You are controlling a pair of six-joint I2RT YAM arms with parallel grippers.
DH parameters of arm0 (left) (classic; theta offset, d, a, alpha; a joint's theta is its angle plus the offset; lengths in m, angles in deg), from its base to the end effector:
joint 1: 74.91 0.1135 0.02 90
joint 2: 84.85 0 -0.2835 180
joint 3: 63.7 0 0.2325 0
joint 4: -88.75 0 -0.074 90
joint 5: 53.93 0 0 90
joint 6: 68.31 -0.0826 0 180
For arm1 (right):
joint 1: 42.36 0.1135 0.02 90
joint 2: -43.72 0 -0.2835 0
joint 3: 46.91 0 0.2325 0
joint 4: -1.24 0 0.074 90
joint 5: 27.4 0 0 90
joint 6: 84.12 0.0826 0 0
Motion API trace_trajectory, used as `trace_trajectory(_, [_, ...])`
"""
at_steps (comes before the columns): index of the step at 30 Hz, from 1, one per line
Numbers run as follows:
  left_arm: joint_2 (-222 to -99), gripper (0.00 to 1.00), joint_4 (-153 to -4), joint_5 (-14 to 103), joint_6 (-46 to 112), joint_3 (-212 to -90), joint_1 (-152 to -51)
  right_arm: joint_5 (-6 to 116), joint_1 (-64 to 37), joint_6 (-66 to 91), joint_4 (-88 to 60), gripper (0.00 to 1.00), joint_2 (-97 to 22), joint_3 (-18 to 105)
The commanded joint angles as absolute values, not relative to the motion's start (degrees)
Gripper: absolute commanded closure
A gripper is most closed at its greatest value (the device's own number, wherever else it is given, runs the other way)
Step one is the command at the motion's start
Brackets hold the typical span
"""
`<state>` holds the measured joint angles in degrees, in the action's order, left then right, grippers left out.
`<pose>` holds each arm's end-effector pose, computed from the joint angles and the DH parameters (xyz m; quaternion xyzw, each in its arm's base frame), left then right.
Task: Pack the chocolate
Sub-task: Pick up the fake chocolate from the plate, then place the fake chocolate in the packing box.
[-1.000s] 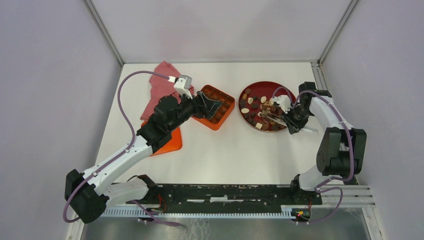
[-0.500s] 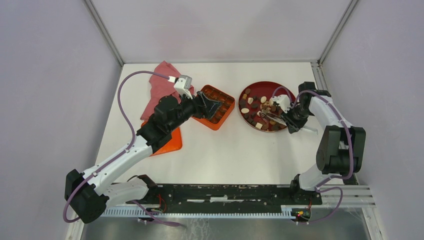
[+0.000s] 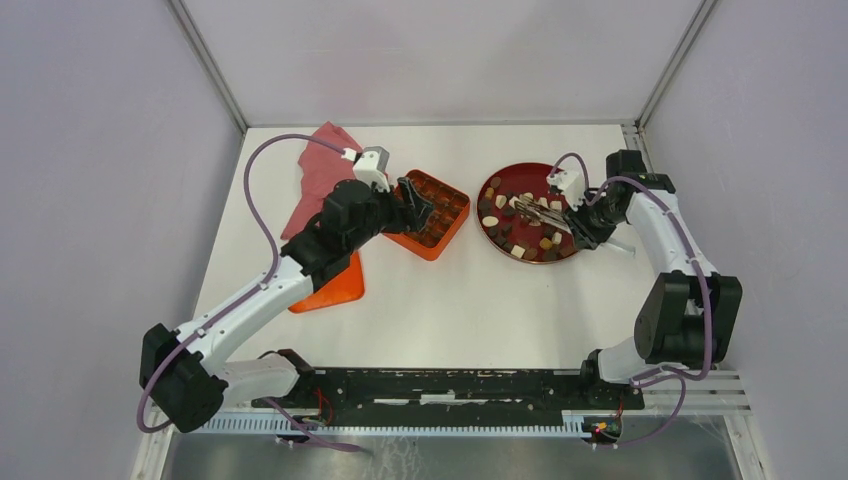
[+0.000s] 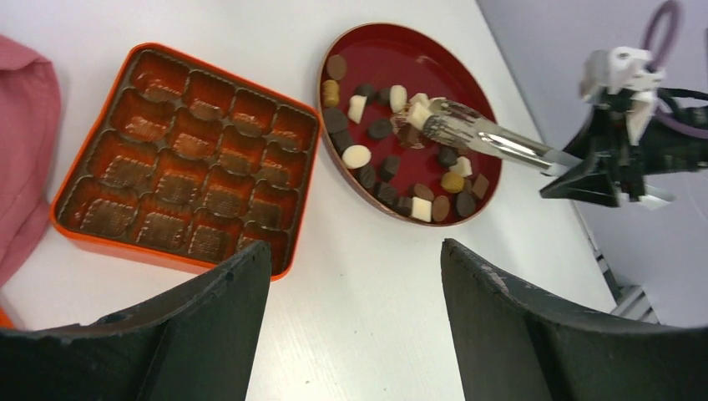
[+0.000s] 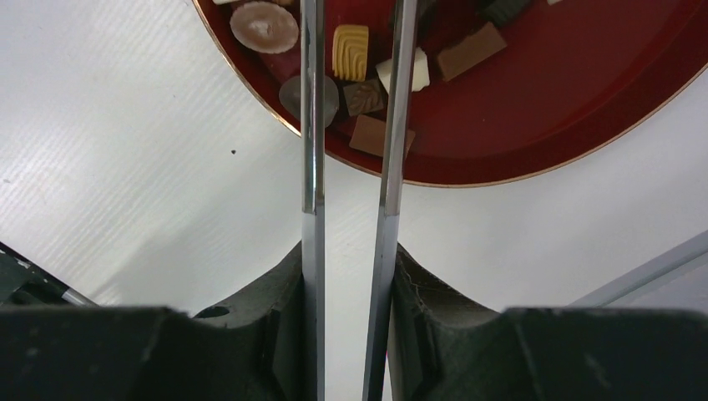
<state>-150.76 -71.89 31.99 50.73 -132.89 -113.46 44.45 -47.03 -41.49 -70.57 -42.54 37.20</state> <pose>0.2279 -0.1741 0.3423 0.0449 0.7976 -0.3106 0.5152 0.2772 0.0032 0.2411 -0.3765 0.9027 0.0799 0.1923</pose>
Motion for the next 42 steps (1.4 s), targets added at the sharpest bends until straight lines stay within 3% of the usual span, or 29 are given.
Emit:
trace_trajectory(1, [-154.0, 0.2, -66.4, 30.2, 48.9, -138.6, -111.5, 38.1, -47.1, -40.2, -69.7, 1.0, -39.9, 40.9])
trace_trajectory(10, [-159.8, 0.21, -62.5, 30.4, 45.7, -142.4, -105.1, 31.8, -47.0, -37.7, -65.3, 1.0, -38.6, 38.9])
trace_trajectory(16, [-162.1, 0.21, -65.0, 39.7, 46.2, -141.8, -95.3, 30.0, -47.0, -35.1, -60.7, 1.0, -36.6, 36.2])
trace_trajectory(23, [-164.1, 0.22, -66.1, 44.7, 48.0, -142.8, -93.9, 27.3, -46.8, -32.1, -57.7, 1.0, -35.4, 35.3])
trace_trajectory(29, [-158.6, 0.22, -70.1, 45.0, 53.0, -136.8, -93.9, 26.9, -43.7, -31.5, -55.7, 1.0, -36.0, 35.8])
trace_trajectory(34, [-154.0, 0.15, -70.1, 45.6, 58.1, -133.4, -93.8, 26.7, -39.8, -29.9, -53.3, 1.0, -37.2, 38.2])
trace_trajectory(42, [-144.0, 0.15, -64.0, 36.6, 59.3, -128.1, -93.8, 32.1, -28.9, -26.2, -50.0, 1.0, -44.1, 45.0])
